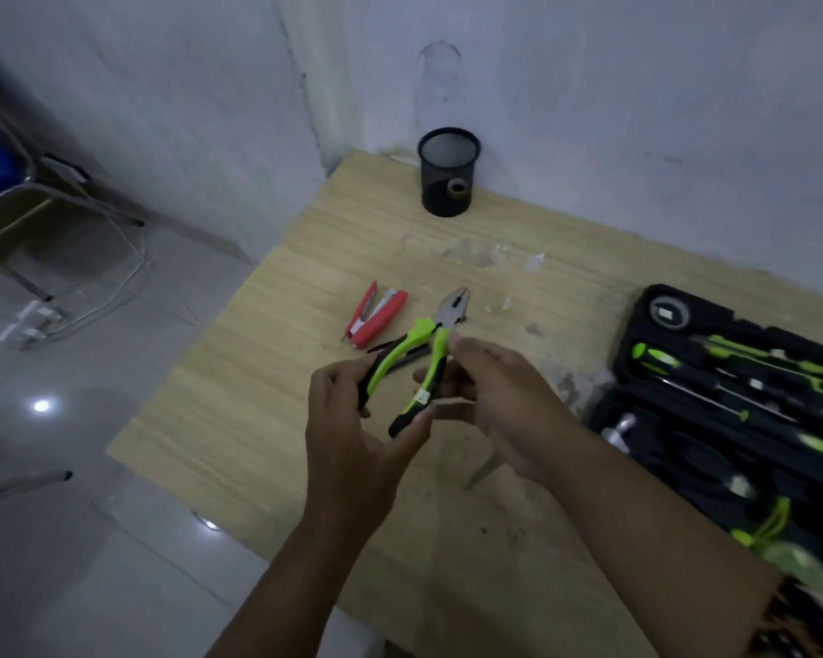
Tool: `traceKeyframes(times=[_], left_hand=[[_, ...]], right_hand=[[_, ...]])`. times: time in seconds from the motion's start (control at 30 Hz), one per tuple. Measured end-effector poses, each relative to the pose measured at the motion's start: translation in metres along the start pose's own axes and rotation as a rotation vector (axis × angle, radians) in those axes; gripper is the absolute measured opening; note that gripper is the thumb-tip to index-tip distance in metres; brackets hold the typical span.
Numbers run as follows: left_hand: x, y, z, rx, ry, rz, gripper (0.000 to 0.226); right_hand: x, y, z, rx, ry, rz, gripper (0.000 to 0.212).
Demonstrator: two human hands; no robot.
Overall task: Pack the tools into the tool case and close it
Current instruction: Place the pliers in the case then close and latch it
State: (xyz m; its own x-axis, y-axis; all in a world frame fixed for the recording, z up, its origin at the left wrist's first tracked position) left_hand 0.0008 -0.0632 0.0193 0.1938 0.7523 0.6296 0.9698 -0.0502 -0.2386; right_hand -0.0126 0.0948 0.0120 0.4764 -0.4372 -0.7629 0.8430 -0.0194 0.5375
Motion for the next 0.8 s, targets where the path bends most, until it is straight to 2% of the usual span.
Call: traceKeyframes(times=[0.13,0.33,0.6,0.8], left_hand=[[0.048,0.001,0.010,-0.003,0.116,0.080,0.063],[0.119,0.011,0.052,-0.132,0.272,0.170,0.063],[0.166,0.026,0.105,-0.383,0.297,0.263,0.068],[0.193,0.018,0.151,-0.597,0.215,0.470,0.070]], right_hand=[[-0.030,0.028,-0.024,0.051,-0.179,-0.162,0.030],[-0.063,0.074,-0.093,0.172,-0.176,-0.339,0.031],[-0.073,0.100,-0.173,0.288,-0.207,-0.426,0.025],[-0.069,0.112,-0.244,0.377,-0.228,-0.377,0.023]])
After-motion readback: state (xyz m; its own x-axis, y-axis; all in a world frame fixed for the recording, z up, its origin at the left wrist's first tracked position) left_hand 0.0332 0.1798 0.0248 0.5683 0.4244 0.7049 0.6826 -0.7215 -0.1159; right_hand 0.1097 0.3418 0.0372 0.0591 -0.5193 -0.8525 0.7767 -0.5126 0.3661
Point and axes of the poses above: each hand's wrist, its own y-axis away from the middle knuckle, its own z-axis out of the palm, x = y × z, the point moved 4 cm from there along -y, towards the middle knuckle, and after that the axes turned 10 degrees about -y, right-handed, at the moved point
